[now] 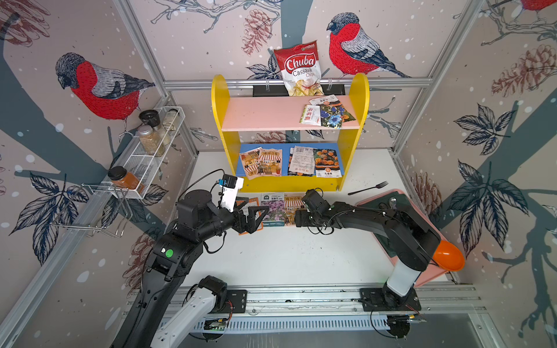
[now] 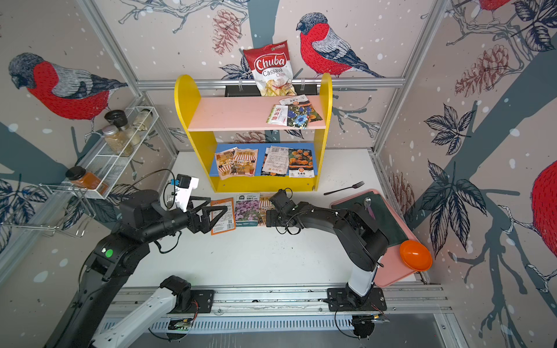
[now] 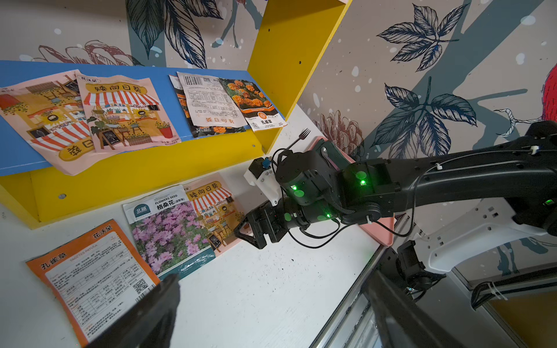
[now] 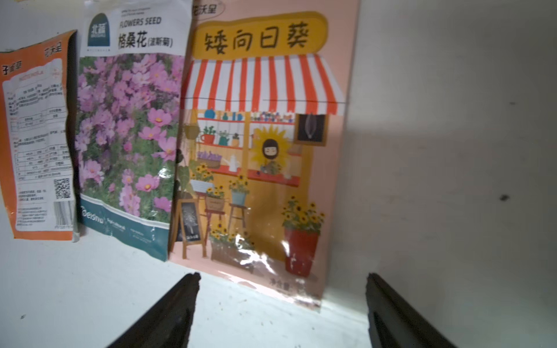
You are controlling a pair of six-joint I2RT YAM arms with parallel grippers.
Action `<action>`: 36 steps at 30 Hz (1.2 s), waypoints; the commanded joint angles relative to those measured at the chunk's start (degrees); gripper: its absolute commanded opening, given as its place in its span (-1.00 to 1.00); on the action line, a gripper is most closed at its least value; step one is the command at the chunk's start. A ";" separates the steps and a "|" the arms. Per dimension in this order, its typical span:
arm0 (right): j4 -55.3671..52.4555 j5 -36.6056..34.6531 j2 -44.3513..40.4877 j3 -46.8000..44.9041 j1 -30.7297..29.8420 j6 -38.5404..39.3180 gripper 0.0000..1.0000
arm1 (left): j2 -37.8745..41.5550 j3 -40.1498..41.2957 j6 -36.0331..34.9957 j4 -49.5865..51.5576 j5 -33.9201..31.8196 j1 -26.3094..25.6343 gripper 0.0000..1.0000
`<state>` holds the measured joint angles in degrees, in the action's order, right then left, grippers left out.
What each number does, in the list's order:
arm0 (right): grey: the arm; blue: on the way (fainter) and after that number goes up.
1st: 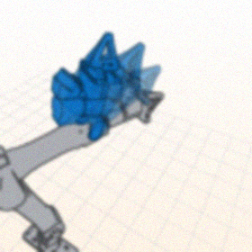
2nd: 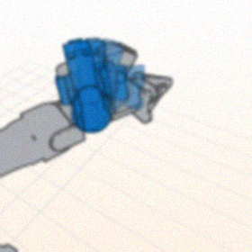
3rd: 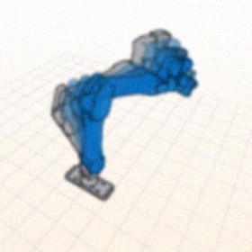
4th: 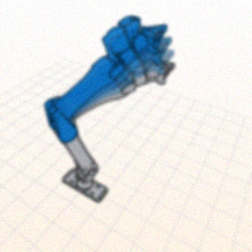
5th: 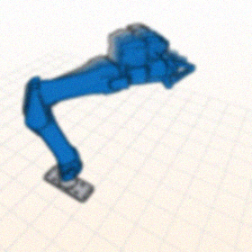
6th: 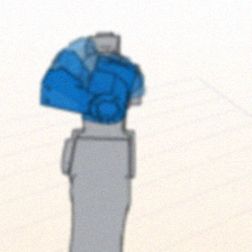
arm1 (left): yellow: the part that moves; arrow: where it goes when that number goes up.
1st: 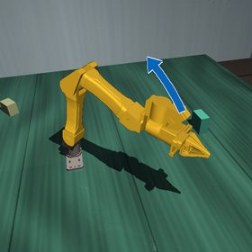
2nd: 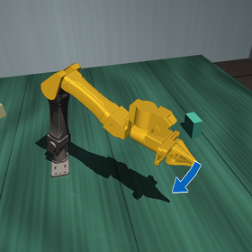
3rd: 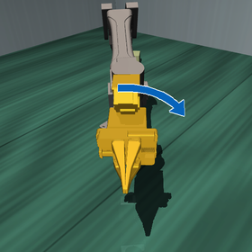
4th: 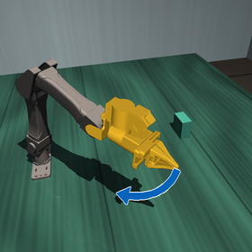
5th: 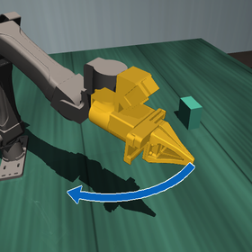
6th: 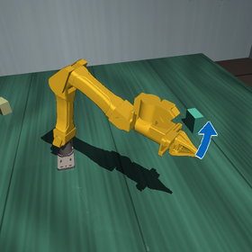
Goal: Take the seed bag off the shelf
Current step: Place the seed packet at the center of the board.
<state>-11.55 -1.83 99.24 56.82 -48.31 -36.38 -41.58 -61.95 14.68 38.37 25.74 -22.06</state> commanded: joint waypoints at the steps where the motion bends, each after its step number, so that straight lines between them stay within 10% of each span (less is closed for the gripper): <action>1: 1.60 -1.57 -4.06 -1.52 -0.11 0.43 0.95 | -0.28 -0.45 0.08 -1.94 0.97 0.09 0.95; 21: -8.20 4.05 -42.11 0.88 3.65 6.15 1.00 | -11.88 -6.31 14.33 -17.23 2.93 -0.24 0.95; 28: -15.96 -3.72 -46.38 9.68 5.63 8.74 1.00 | -19.19 -12.53 18.62 -21.17 -0.74 -4.42 0.95; 36: -10.08 7.34 -41.30 17.83 16.30 5.52 0.76 | -23.63 -15.35 21.45 -25.40 -1.99 -5.58 0.94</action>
<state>-24.97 0.82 56.51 72.51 -34.11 -28.88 -64.42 -76.03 34.65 17.50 25.21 -27.29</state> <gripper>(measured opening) 0.907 0.972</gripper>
